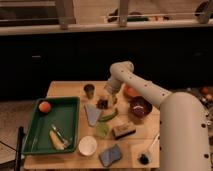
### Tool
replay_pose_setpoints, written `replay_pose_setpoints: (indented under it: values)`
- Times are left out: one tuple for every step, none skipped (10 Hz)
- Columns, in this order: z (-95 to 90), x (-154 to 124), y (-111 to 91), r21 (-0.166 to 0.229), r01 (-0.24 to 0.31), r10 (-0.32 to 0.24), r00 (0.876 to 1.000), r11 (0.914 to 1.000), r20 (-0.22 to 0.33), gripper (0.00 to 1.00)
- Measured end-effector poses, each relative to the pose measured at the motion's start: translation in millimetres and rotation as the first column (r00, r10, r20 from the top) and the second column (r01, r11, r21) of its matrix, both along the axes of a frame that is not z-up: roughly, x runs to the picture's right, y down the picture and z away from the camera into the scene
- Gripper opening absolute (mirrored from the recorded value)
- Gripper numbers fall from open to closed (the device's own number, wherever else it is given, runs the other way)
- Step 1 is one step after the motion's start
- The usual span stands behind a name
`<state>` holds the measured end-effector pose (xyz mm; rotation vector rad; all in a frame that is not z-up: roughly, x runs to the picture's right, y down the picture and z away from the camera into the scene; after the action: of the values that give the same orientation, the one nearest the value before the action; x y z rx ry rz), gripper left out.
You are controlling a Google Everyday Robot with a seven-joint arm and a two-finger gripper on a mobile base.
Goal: Place grapes in plastic cup
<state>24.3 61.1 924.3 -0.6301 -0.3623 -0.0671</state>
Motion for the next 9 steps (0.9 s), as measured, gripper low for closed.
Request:
replay_pose_setpoints:
  values:
    - [1.8, 1.5, 1.1, -0.003, -0.003, 0.003, 1.0, 1.0, 0.001, 0.8]
    - [3.8, 3.2, 3.5, -0.008, -0.006, 0.006, 1.0, 0.9999, 0.001, 0.8]
    - [5.9, 7.0, 4.9, -0.011, -0.014, 0.014, 1.0, 0.9998, 0.001, 0.8]
    - [7.9, 9.6, 6.0, -0.014, -0.02, 0.02, 1.0, 0.9997, 0.001, 0.8]
    - [9.9, 11.3, 6.8, -0.016, -0.025, 0.025, 1.0, 0.9996, 0.002, 0.8]
    - [13.6, 14.0, 9.0, -0.022, -0.031, 0.031, 1.0, 0.9993, 0.004, 0.8]
    - [17.0, 15.8, 11.7, -0.028, -0.035, 0.035, 0.999, 0.999, 0.005, 0.8]
    - [18.2, 16.4, 12.8, -0.03, -0.036, 0.036, 0.999, 0.9989, 0.006, 0.8]
    - [21.9, 17.0, 15.2, -0.033, -0.036, 0.036, 0.999, 0.9988, 0.011, 0.71]
